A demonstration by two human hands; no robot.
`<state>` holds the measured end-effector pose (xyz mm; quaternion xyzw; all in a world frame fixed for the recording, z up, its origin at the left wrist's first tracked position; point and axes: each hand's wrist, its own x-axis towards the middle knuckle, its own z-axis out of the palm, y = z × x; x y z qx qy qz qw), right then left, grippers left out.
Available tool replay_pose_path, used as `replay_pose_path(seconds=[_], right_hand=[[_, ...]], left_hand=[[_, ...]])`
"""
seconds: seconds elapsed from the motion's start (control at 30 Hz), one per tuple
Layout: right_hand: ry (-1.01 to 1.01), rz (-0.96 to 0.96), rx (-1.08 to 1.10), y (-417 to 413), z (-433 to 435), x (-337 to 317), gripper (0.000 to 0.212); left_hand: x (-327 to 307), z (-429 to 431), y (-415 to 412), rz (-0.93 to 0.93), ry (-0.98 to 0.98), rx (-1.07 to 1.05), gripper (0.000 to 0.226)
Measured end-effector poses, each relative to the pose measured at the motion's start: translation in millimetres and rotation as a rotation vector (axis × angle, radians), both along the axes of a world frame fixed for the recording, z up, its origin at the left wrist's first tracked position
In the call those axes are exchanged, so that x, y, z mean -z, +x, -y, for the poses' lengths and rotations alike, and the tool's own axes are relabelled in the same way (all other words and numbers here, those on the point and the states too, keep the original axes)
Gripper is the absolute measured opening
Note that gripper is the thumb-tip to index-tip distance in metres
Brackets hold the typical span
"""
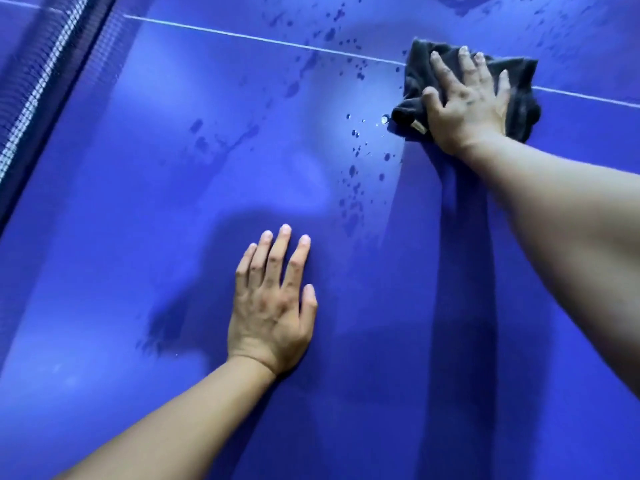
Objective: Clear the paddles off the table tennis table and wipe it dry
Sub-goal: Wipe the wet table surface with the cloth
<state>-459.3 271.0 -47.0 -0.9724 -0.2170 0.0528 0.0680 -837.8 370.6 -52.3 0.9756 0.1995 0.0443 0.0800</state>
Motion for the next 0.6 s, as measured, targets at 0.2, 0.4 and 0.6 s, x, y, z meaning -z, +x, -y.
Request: replay_pose_path(seconds=[0.2, 0.4, 0.6], right_hand=[[-0.004, 0.047, -0.086, -79.0, -0.7, 4.2, 0.062], [0.006, 0.045, -0.072, -169.4, -2.6, 6.4, 0.060], [0.055, 0.021, -0.079, -266.9, 15.3, 4.0, 0.059]], left_hand=[[6.2, -1.8, -3.9, -0.013, 0.006, 0.002, 0.064], [9.6, -1.6, -2.8, -0.013, -0.019, 0.018, 0.065], [0.4, -6.4, -3.5, 0.084, -0.231, -0.022, 0.072]])
